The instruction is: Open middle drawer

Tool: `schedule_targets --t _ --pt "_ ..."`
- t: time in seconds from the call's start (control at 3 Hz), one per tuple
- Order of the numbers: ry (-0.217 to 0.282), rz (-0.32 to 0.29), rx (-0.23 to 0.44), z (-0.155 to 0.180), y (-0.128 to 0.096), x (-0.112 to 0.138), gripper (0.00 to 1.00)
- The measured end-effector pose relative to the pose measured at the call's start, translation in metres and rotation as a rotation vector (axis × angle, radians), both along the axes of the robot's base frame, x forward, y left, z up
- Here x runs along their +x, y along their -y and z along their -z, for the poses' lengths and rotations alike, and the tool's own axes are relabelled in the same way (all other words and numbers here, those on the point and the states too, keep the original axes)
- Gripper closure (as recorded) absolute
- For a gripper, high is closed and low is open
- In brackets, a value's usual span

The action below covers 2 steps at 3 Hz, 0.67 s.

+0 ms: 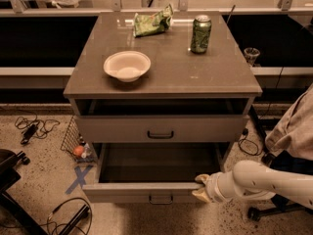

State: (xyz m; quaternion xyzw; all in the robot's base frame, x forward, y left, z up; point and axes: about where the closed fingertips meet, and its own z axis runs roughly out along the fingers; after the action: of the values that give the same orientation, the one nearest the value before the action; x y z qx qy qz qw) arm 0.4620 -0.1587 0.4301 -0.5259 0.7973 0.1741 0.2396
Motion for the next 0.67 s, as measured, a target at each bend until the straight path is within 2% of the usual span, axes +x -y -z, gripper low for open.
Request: schedule_targets --t 0.33,0.67 --pt "0.0 0.0 0.0 0.0 0.0 0.0 1.0" --pt "0.0 0.0 0.0 0.0 0.0 -0.0001 0.82"
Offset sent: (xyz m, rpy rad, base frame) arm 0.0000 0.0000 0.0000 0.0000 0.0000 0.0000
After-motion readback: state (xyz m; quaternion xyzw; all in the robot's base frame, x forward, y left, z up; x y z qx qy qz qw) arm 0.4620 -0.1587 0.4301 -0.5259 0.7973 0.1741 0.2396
